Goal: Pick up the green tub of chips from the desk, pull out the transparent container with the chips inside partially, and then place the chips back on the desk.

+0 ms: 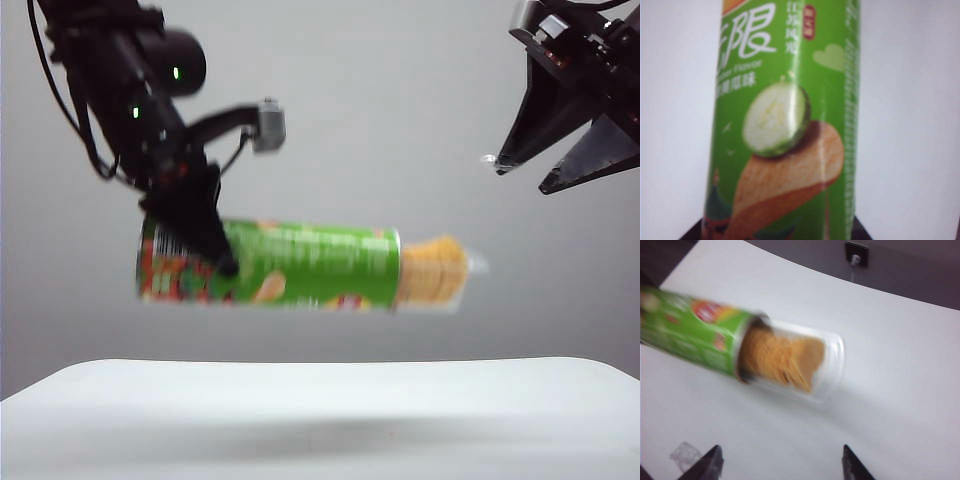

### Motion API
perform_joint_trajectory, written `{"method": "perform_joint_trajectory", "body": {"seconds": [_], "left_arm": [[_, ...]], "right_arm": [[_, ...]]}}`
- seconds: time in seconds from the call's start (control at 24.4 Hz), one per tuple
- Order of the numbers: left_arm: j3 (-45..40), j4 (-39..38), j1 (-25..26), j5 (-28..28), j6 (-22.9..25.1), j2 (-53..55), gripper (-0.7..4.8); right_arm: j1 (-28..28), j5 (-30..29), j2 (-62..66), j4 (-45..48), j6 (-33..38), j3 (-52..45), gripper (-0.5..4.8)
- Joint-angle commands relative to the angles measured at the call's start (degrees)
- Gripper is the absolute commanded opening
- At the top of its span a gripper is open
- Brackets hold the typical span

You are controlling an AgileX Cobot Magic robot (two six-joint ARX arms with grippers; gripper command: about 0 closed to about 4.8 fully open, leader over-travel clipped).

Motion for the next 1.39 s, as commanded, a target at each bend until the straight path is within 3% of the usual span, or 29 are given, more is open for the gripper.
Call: {"method": "perform_joint_trajectory", "body": {"seconds": [0.04, 0.25, 0.33, 0.61, 0.74, 1.19, 1.27, 1.35, 1.39], "left_arm": [[-2.14, 0.66, 0.02, 2.01, -0.15, 2.75, 2.41], [-6.38, 4.17, 0.0, 2.03, -0.11, 5.84, 2.41], [-9.57, 10.32, 0.0, 1.79, 0.17, 6.34, 2.4], [-14.51, 21.53, 0.0, 0.44, 4.48, 6.47, 2.37], [-18.05, 26.69, 0.02, 0.52, 8.68, 6.49, 2.37], [-20.41, 33.31, 0.02, 2.05, 8.85, 7.67, 2.43], [-20.41, 32.94, 0.02, 2.32, 8.46, 7.63, 2.94], [-20.41, 31.95, 0.0, 3.08, 6.12, 7.63, 4.79], [-20.41, 31.95, 0.0, 3.17, 4.76, 7.63, 4.79]], "right_arm": [[0.02, -1.46, -0.24, 0.17, 0.39, 0.09, 3.06], [0.02, -0.07, -0.24, -0.17, 0.33, -1.36, 3.19], [0.02, -0.11, -0.24, 1.11, 0.31, -4.15, 3.19], [0.02, -0.11, -0.24, 2.86, 0.61, -7.76, 3.19], [0.02, -0.7, -0.24, 5.6, 3.28, -7.76, 3.19], [0.04, -1.66, -0.24, 6.6, 3.58, -7.76, 3.19], [0.04, -1.66, -0.24, 6.56, 3.58, -7.76, 3.18], [0.04, -1.66, -0.24, 6.54, 3.56, -7.76, 3.19], [0.04, -1.68, -0.24, 6.56, 3.58, -7.76, 3.18]]}}
